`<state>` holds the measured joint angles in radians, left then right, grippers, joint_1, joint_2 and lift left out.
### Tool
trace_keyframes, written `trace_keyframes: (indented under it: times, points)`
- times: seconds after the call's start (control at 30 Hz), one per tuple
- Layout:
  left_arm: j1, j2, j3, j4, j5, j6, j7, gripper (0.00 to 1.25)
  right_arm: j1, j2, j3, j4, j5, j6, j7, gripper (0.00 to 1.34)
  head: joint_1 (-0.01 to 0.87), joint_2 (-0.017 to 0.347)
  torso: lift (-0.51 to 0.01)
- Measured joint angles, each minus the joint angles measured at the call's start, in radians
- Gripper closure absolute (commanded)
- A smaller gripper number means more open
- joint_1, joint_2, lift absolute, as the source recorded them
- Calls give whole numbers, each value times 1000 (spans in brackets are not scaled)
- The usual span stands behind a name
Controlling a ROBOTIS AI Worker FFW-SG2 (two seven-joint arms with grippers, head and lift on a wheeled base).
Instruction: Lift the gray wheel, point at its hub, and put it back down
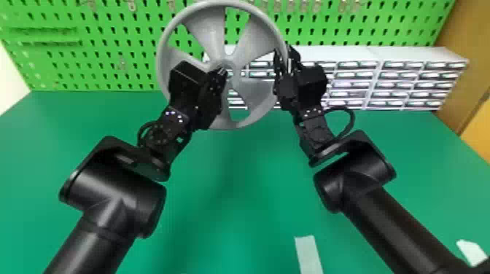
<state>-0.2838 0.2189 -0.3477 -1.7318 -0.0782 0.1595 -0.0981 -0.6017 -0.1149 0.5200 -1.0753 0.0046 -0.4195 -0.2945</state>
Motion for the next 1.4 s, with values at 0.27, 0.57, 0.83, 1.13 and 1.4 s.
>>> trace_keyframes:
  times: [0.27, 0.57, 0.83, 1.13, 1.4]
  points:
    - [0, 0, -2, 0, 1, 0, -1, 1223, 0, 1, -2, 0, 0, 1, 0, 1299, 692, 48, -88]
    - [-1, 0, -2, 0, 3, 0, -4, 1223, 0, 0, -1, 0, 0, 4, 0, 1299, 692, 48, -88]
    - [-2, 0, -5, 0, 3, 0, -6, 1223, 0, 0, -1, 0, 0, 6, 0, 1299, 692, 48, -88]
    - [12, 0, 1, -10, 27, 0, -54, 1223, -2, -1, -8, -6, 0, 25, 0, 1299, 692, 48, -88]
    - [81, 5, 49, -111, 52, 9, -79, 1223, 1, -6, -43, -36, -8, 95, 7, 1299, 692, 48, -88]
